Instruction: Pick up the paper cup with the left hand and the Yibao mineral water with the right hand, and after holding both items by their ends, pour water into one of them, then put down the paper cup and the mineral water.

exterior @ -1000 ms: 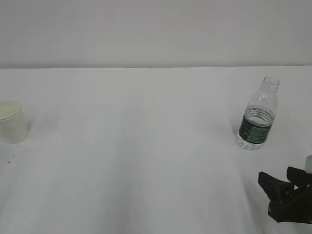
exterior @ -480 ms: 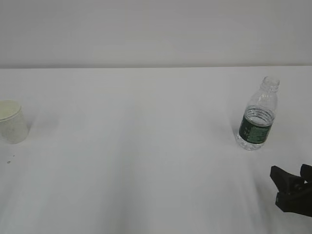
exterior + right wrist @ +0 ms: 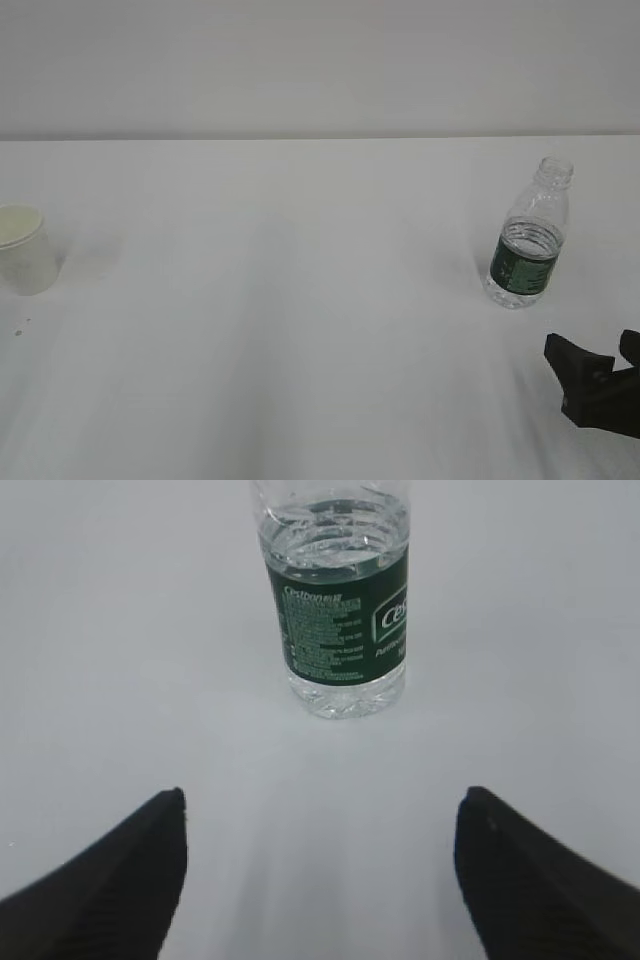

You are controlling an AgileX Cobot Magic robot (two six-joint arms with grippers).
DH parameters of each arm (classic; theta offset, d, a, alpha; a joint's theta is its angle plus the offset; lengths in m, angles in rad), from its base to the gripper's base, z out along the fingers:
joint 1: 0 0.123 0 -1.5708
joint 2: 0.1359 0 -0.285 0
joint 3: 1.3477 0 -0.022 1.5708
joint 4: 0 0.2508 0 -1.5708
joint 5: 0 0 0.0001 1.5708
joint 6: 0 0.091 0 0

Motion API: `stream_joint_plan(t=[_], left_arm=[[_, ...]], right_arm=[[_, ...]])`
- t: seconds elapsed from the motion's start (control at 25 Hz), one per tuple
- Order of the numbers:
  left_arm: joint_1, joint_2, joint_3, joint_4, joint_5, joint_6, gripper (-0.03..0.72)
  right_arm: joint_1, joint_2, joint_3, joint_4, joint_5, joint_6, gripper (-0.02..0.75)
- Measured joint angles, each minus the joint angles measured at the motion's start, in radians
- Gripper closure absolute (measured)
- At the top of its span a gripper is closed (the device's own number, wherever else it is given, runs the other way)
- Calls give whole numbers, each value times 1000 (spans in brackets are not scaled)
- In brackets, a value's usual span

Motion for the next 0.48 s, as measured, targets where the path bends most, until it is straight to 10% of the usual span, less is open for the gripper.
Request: stream_joint_plan(t=[0.48], left_arm=[[0,22,0,0,-30,0,124]], right_arm=[[0,0,-44,0,0,0,55]])
